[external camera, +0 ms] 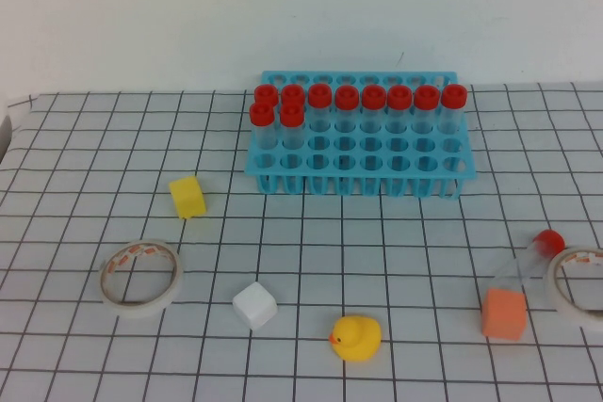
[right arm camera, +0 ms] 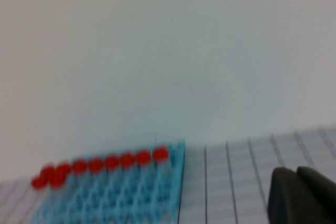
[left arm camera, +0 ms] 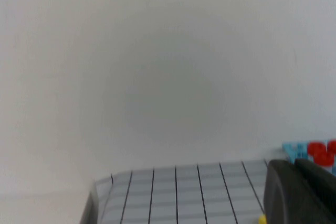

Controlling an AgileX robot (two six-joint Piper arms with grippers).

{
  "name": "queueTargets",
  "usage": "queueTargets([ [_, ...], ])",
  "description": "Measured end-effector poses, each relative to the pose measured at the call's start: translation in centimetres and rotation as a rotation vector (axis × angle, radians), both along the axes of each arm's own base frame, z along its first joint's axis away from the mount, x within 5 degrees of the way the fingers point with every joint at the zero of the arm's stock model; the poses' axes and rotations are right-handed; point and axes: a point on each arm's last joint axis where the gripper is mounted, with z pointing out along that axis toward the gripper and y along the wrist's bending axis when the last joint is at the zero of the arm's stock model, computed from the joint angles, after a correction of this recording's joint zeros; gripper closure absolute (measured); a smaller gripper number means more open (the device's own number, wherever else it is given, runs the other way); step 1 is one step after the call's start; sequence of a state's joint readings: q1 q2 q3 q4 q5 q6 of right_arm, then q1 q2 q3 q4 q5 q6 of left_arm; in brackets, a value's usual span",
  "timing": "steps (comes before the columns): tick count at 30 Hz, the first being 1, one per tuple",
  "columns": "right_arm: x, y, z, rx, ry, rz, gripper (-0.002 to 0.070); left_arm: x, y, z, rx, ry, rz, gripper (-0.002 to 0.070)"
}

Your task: Place the test tubes

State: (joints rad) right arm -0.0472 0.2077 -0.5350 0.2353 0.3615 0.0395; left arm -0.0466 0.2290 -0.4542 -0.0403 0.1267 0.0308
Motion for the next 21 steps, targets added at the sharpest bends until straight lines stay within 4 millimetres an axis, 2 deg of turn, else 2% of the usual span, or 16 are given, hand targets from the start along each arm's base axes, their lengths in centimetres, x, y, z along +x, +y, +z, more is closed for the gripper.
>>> queueTargets([
  [4, 1.7, 0.4, -1.5, -0.025, 0.178, 0.056, 0.0678, 1.7, -0.1, -1.9, 0.011, 0.231, -0.006, 0.0676],
  [9, 3.4, 0.6, -5.7, -0.052, 0.361, 0.097, 0.0678, 2.6, -0.2, -3.9, 0.019, 0.463, -0.014, 0.0677],
  [12, 4.1, 0.8, -7.2, -0.048, 0.466, 0.131, 0.0678, 2.7, -0.3, -4.6, 0.014, 0.549, -0.020, 0.0677],
  [17, 5.9, 1.6, -7.8, -0.063, 0.561, 0.247, 0.0678, 2.8, -0.4, -5.3, 0.000, 0.622, -0.023, 0.0677],
  [21, 8.8, 2.3, -7.2, -0.062, 0.657, 0.366, 0.0678, 3.1, -0.4, -6.3, -0.016, 0.610, -0.026, 0.0676],
])
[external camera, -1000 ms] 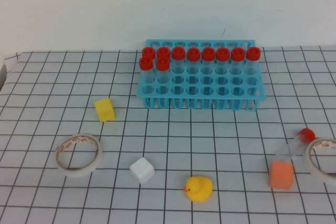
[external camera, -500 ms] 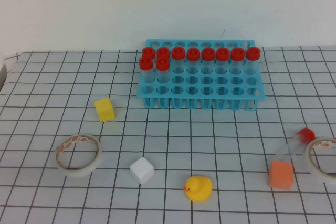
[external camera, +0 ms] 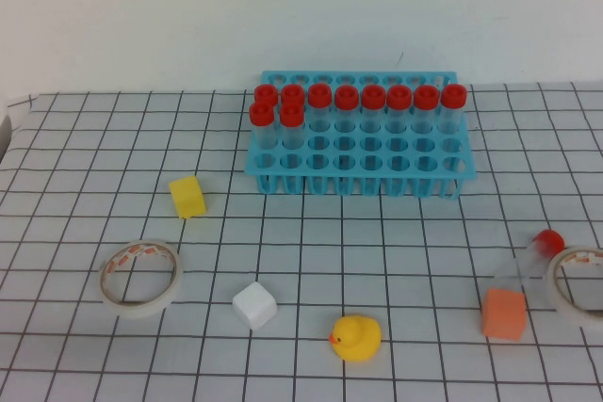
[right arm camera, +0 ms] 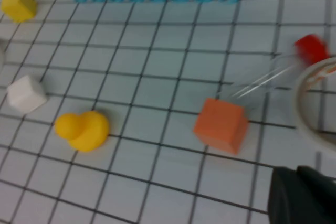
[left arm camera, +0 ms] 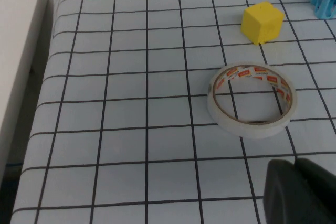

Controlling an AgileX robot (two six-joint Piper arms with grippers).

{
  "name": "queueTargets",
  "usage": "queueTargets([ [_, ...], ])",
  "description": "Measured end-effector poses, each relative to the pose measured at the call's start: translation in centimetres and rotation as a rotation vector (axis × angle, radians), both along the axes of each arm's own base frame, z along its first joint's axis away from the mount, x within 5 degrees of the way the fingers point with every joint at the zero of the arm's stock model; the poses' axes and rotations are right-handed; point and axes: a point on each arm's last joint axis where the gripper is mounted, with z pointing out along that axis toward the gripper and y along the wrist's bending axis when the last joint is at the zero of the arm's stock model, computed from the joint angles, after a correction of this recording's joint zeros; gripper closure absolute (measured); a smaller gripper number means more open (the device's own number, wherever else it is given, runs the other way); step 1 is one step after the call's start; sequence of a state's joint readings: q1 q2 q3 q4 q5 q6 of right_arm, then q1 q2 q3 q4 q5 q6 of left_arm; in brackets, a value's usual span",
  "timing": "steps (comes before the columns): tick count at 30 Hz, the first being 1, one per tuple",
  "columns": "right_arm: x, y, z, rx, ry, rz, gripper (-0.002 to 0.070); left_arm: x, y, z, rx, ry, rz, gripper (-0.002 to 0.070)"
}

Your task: Place the test tubes

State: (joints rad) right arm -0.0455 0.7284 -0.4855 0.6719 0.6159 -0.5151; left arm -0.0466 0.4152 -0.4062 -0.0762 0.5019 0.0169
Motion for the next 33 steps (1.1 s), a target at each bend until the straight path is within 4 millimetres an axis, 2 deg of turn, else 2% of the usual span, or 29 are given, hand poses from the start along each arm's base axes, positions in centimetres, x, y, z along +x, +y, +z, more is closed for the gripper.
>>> queueTargets([
  [2, 1.7, 0.3, 0.1, 0.031, 0.055, 0.041, 0.0678, 0.1, 0.0, -0.1, -0.013, -0.012, 0.001, 0.0677],
  [7, 6.1, 0.7, -1.4, 0.127, 0.187, 0.058, 0.0675, 0.2, -0.1, -0.1, -0.020, -0.029, 0.003, 0.0676],
  [9, 7.5, 1.0, -1.7, 0.149, 0.217, 0.063, 0.0651, 0.2, -0.1, -0.1, -0.020, -0.029, 0.003, 0.0676],
  [11, 8.8, 1.4, -1.8, 0.155, 0.231, 0.076, 0.0605, 0.2, -0.1, -0.1, -0.022, -0.031, 0.003, 0.0676],
  [15, 10.7, 2.9, -2.1, 0.153, 0.264, 0.130, 0.0451, 0.2, -0.1, -0.1, -0.025, -0.033, 0.005, 0.0676],
  [17, 11.9, 4.0, -3.1, 0.146, 0.323, 0.135, 0.0386, 0.2, -0.1, -0.1, -0.028, -0.033, 0.005, 0.0676],
  [23, 14.3, 3.9, -5.3, 0.104, 0.449, 0.065, 0.0359, 0.2, -0.1, -0.1, -0.044, -0.032, 0.005, 0.0676],
  [33, 16.8, 3.9, -7.4, 0.110, 0.509, -0.014, 0.0356, 0.2, -0.2, -0.1, -0.053, -0.031, 0.004, 0.0676],
])
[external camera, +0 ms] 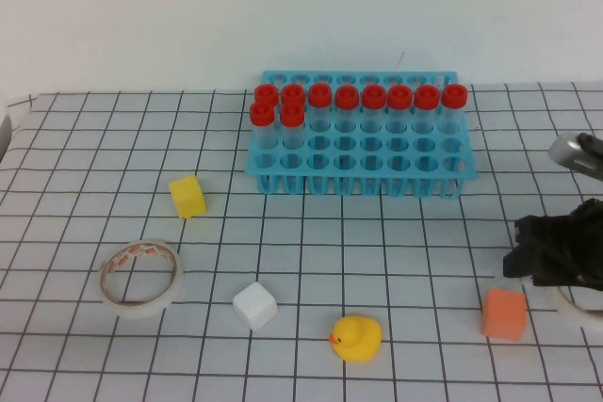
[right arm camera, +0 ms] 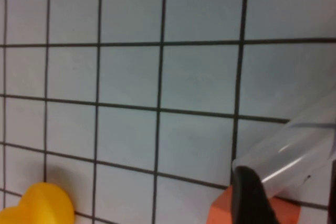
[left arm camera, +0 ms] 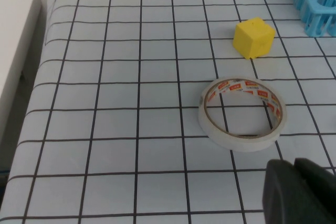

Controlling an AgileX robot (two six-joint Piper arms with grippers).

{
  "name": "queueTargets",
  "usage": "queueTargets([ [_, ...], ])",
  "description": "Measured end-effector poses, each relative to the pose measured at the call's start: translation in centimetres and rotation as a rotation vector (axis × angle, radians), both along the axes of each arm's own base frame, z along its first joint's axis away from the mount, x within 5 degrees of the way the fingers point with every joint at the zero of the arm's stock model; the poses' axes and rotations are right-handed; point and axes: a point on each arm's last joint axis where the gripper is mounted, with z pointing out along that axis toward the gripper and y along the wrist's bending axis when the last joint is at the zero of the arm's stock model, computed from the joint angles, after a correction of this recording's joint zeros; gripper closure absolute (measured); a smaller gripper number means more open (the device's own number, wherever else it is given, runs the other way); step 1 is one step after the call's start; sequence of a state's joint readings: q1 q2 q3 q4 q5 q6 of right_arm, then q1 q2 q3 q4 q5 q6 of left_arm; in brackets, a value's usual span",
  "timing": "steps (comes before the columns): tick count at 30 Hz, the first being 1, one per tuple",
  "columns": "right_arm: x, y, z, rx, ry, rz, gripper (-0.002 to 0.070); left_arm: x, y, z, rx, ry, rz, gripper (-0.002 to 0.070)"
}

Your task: Place the test tubes

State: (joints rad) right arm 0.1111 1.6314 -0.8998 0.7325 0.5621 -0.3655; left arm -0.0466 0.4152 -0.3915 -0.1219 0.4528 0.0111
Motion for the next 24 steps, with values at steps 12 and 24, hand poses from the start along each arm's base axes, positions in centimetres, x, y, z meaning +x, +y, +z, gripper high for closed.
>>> queueTargets([
  [12, 1.6, 0.1, -1.1, 0.005, 0.027, -0.066, 0.0356, 0.0, 0.0, 0.0, -0.002, 0.002, 0.000, 0.0676],
  [24, 3.2, 1.0, -1.9, 0.033, 0.063, -0.150, 0.0356, -0.1, 0.0, -0.1, -0.013, 0.015, 0.003, 0.0676],
])
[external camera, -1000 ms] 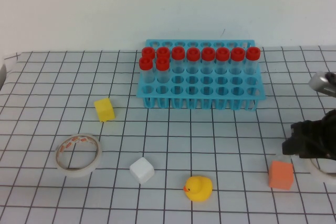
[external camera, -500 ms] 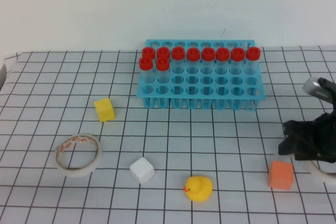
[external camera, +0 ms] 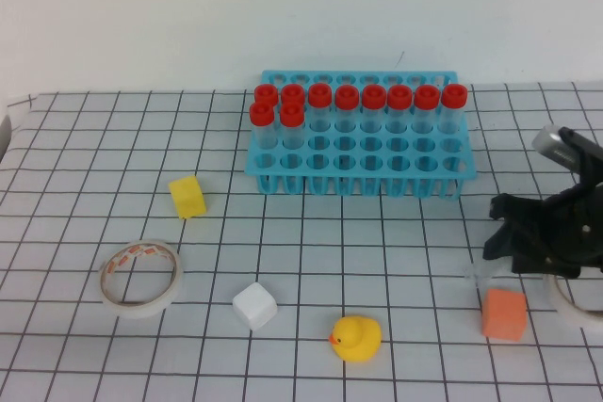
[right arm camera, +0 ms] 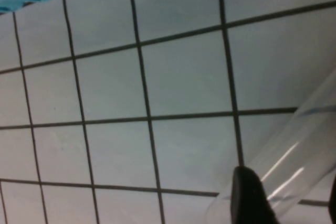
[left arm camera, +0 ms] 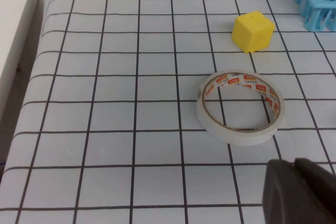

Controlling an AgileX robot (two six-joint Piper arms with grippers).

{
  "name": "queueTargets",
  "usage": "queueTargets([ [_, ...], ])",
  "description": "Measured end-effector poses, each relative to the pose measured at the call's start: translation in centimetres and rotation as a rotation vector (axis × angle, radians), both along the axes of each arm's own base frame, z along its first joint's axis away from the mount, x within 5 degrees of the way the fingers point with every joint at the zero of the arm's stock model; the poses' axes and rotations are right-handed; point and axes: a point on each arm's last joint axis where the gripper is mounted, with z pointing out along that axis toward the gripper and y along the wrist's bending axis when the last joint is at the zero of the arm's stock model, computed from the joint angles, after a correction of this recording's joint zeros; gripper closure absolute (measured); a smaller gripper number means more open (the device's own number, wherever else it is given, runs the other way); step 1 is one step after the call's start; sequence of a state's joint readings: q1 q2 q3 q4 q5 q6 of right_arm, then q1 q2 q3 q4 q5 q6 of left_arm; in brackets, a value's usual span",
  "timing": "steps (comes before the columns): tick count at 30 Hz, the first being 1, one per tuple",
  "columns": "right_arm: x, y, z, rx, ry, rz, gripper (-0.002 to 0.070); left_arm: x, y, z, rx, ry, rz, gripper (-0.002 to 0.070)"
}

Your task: Place the test tubes

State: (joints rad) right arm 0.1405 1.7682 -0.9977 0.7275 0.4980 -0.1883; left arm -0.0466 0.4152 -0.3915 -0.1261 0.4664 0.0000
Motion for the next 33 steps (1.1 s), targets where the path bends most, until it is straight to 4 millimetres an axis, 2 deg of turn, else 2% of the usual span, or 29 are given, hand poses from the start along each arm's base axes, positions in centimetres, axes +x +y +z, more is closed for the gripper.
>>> queueTargets([
  [7, 1.7, 0.7, 0.1, -0.062, 0.058, 0.003, 0.0355, 0.0, 0.0, 0.0, -0.014, 0.002, 0.002, 0.0676],
  [13, 3.1, 1.3, 0.4, -0.260, 0.125, 0.084, 0.0355, 0.0, -0.1, 0.0, -0.019, 0.002, 0.001, 0.0676],
  [17, 3.8, 2.1, 1.0, -0.301, 0.137, 0.115, 0.0355, 0.0, -0.1, 0.0, -0.020, 0.002, 0.001, 0.0676],
  [26, 3.6, 2.4, 0.2, -0.326, 0.222, 0.153, 0.0358, 0.0, -0.1, 0.0, -0.020, 0.002, 0.001, 0.0676],
  [31, 3.6, 2.2, 0.2, -0.346, 0.221, 0.179, 0.0437, 0.0, -0.1, 0.0, -0.020, 0.002, 0.001, 0.0676],
  [33, 3.6, 2.2, 0.2, -0.348, 0.221, 0.189, 0.0440, 0.0, -0.1, 0.0, -0.020, 0.002, 0.001, 0.0676],
])
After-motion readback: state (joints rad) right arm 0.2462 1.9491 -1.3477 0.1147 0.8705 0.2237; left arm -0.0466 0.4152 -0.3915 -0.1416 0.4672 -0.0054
